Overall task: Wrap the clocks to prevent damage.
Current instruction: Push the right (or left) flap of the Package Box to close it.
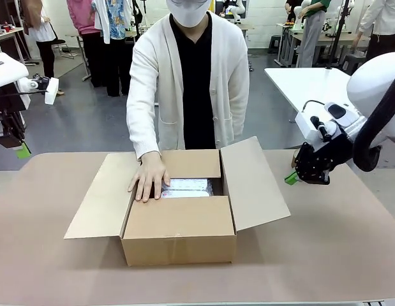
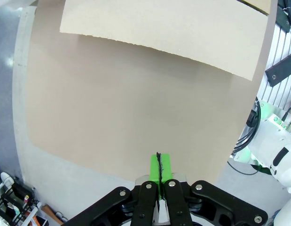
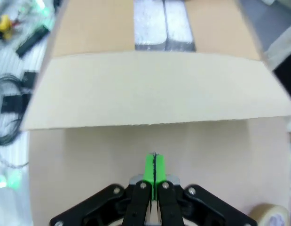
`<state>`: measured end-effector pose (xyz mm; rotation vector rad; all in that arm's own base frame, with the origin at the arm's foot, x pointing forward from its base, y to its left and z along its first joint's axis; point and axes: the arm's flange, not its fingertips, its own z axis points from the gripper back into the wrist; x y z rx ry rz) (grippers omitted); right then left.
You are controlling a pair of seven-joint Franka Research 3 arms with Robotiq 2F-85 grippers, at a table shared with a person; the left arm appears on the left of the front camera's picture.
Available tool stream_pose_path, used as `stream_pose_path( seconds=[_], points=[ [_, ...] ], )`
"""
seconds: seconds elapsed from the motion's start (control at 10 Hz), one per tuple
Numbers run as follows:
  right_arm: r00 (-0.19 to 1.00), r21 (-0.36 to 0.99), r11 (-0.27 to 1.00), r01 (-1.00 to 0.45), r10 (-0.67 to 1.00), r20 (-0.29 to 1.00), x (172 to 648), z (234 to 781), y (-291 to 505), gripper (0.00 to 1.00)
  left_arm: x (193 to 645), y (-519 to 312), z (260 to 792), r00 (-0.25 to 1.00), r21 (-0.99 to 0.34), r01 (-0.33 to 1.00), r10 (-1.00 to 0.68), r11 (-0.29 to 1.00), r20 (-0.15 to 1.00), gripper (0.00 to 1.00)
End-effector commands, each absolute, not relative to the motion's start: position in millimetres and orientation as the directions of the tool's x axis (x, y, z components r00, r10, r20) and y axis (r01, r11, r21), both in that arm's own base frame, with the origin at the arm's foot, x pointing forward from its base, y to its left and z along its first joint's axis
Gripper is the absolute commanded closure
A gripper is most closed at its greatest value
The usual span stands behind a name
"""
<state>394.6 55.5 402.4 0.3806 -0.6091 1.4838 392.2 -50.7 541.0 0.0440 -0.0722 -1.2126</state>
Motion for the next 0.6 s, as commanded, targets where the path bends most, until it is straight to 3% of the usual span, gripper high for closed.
stream_pose_path(
  seconds=[0.0,0.5],
  points=[
    [0.028,-0.078,0.107,-0.991,0.748,0.663,414.1,377.3,63.8,0.99,390.3,-51.2,540.6,0.360,0.065,0.930,-0.932,0.362,0.038,1.00],
    [-0.022,-0.051,0.026,-0.998,0.647,0.762,421.5,336.6,81.5,0.99,390.3,-51.2,540.6,0.360,0.065,0.930,-0.932,0.362,0.038,1.00]
  ],
)
